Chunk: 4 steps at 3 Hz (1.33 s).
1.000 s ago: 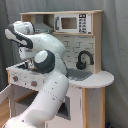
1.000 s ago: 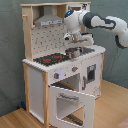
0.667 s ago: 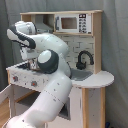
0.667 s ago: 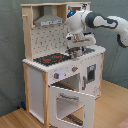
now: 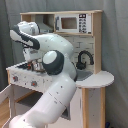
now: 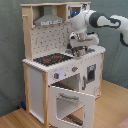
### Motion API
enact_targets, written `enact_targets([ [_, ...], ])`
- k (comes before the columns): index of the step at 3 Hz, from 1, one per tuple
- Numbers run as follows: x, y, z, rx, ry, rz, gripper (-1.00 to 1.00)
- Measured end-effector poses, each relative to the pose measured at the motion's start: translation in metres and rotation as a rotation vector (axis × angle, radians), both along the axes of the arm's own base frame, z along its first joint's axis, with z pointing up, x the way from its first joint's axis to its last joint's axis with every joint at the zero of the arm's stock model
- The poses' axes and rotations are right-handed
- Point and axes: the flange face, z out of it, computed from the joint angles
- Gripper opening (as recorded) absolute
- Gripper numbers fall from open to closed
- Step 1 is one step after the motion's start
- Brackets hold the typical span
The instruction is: Play with the kitchen
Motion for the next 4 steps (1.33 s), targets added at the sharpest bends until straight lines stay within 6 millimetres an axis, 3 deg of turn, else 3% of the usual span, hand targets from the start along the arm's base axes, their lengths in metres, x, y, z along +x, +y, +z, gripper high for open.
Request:
enact_targets([
  [4, -0.016, -0.075, -0.007, 0.026, -0.075, -0.071, -1.0],
])
